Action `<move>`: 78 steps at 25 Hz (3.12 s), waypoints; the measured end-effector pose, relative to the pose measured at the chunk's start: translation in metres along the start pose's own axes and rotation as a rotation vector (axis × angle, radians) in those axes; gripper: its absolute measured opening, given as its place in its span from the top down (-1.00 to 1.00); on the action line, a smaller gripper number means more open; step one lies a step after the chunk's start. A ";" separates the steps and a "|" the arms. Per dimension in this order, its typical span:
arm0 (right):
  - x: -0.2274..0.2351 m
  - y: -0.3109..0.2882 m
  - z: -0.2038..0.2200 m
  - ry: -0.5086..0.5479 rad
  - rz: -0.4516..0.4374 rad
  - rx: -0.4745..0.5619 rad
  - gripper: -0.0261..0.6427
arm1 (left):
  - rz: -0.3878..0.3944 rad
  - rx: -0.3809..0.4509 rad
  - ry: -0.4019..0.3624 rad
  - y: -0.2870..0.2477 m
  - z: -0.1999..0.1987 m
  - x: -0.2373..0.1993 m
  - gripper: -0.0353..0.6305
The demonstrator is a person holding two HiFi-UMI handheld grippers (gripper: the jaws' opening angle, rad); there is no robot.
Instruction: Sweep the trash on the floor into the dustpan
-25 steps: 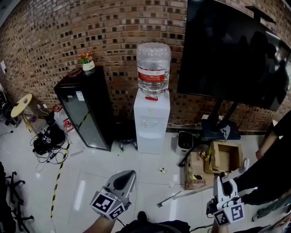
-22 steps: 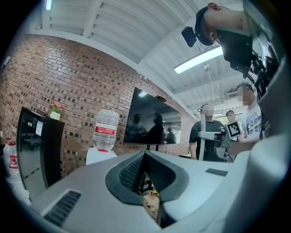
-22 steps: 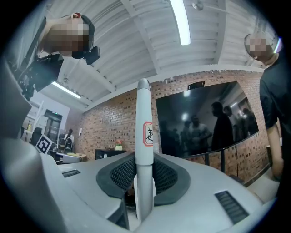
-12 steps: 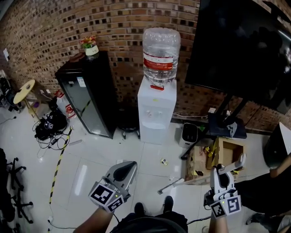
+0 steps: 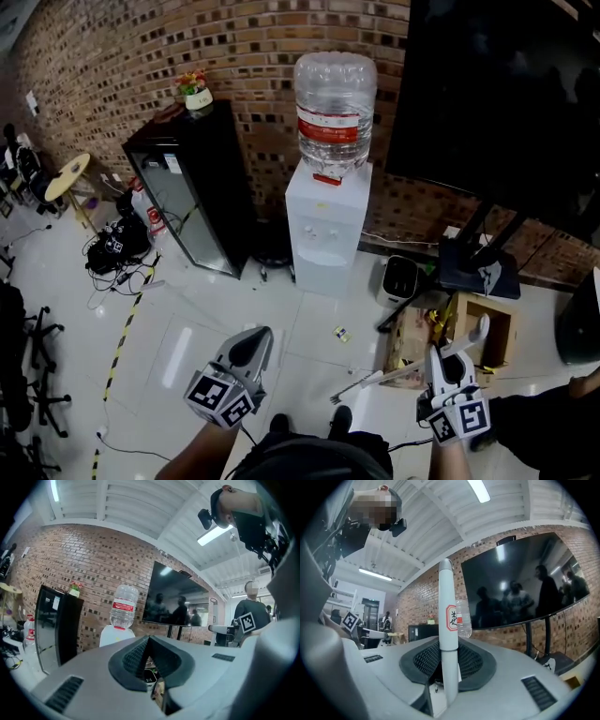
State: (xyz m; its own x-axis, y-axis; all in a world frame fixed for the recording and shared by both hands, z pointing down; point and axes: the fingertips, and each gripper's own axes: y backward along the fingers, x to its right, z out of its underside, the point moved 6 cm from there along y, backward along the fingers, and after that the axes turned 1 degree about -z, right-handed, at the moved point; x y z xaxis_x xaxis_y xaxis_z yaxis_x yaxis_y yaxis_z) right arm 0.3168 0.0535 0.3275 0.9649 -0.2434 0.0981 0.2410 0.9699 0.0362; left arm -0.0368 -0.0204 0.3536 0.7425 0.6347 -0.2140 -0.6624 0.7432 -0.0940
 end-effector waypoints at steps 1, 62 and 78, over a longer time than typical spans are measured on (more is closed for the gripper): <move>0.009 -0.003 0.004 -0.004 -0.006 -0.005 0.63 | -0.009 -0.007 0.004 -0.008 0.005 0.003 0.88; 0.081 -0.192 0.336 0.242 -0.615 -0.426 0.66 | -0.326 -0.154 0.063 -0.131 0.224 -0.085 0.88; -0.130 -0.307 0.391 0.261 -0.713 -0.488 0.66 | -0.408 -0.146 0.145 0.014 0.207 -0.246 0.88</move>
State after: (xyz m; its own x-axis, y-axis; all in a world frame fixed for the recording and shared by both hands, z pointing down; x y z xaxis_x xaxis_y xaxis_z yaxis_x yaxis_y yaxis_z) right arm 0.0766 -0.2169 0.6925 0.5479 -0.8364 -0.0173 0.7512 0.5010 -0.4298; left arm -0.2085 -0.1227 0.6060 0.9309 0.2524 -0.2642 -0.3336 0.8822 -0.3325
